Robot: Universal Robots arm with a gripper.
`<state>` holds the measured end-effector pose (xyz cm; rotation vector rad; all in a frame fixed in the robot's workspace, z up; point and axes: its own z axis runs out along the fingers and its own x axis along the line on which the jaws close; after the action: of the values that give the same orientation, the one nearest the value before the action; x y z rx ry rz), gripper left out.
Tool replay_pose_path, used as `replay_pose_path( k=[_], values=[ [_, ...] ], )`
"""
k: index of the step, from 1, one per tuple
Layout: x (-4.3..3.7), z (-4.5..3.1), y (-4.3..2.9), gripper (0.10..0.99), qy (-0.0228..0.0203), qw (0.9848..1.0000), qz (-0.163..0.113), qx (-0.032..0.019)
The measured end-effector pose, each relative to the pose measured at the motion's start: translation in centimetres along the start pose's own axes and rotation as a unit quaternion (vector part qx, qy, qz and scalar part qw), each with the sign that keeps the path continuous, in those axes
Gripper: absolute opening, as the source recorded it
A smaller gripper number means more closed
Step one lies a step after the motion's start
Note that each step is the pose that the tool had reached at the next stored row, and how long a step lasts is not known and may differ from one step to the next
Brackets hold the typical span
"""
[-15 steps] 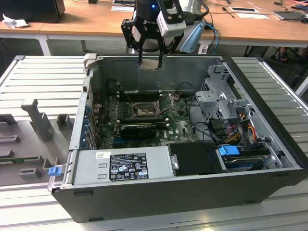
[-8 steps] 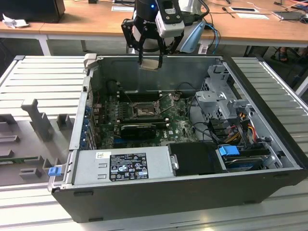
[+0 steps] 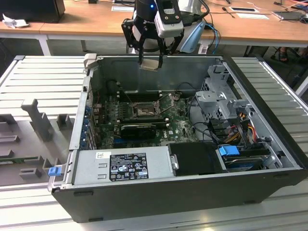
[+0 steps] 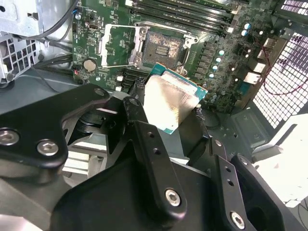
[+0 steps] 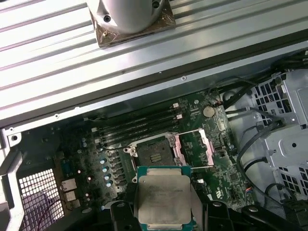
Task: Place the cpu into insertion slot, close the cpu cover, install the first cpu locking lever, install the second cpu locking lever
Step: 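Place the cpu into insertion slot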
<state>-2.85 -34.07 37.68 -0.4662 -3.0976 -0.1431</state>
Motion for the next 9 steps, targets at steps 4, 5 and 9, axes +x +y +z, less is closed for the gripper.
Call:
replay_pose_path(
  k=[4,5,9],
  values=[
    [0.0,0.01,0.0,0.529,-0.0012,0.9999,0.013,-0.0002],
    [0.0,0.01,0.0,0.529,-0.0015,0.9999,0.016,-0.0003],
    [0.0,0.09,-0.02,0.529,-0.0023,0.9997,0.025,-0.0006]
  ],
)
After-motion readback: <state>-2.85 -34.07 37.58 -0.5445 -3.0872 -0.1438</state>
